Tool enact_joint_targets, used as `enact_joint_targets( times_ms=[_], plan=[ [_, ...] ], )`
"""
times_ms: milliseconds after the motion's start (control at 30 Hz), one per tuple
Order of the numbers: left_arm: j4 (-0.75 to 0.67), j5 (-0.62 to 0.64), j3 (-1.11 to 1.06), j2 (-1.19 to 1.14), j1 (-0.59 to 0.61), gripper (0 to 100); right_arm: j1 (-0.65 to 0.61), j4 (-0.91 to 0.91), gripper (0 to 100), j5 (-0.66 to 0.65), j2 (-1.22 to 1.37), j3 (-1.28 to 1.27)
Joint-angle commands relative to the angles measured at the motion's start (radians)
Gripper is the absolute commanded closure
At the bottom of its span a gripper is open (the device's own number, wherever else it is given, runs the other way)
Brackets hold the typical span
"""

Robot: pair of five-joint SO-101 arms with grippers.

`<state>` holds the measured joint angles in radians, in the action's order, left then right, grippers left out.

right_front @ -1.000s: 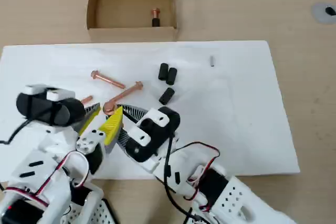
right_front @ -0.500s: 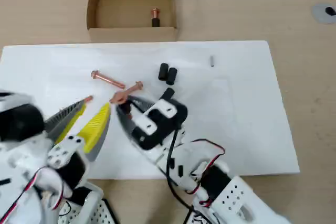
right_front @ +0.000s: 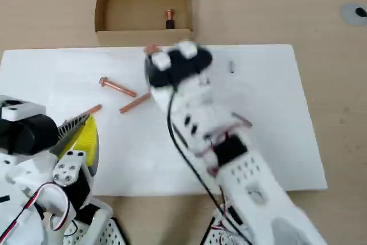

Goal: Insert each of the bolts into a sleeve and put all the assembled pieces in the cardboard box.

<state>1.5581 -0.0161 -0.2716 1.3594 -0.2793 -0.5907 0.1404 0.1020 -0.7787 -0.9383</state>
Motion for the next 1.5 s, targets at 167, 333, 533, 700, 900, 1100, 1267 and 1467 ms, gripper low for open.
enact_joint_targets(
  times_ms=[167, 333, 533, 700, 900, 1100, 1267, 1467],
  plan=[
    [0.002, -0.006, -0.066, -0.016, 0.284, 99, 0.13, -0.11, 98.9, -0.006, 0.541, 0.542],
    [0.002, -0.081, -0.143, -0.015, 0.354, 99, 0.176, -0.126, 98.9, -0.006, 0.808, 0.786],
    [-0.021, -0.103, -0.236, -0.015, 0.391, 99, 0.219, -0.158, 98.9, -0.005, 1.136, 1.106],
    [-0.104, -0.098, -0.37, -0.015, 0.393, 99, 0.231, -0.152, 98.9, -0.005, 1.434, 1.417],
    [-0.184, -0.098, -0.448, -0.015, 0.393, 99, 0.231, -0.152, 98.9, -0.009, 1.761, 1.785],
    [-0.192, -0.098, -0.485, -0.015, 0.393, 99, 0.231, -0.031, 98.5, -0.012, 2.014, 2.117],
    [-0.238, -0.098, -0.56, -0.016, 0.393, 99, 0.231, 0.087, 87.8, -0.012, 2.153, 2.321],
    [-0.364, -0.097, -0.643, -0.019, 0.491, 99, 0.231, 0.173, 81.1, -0.012, 2.219, 2.39]
  ],
)
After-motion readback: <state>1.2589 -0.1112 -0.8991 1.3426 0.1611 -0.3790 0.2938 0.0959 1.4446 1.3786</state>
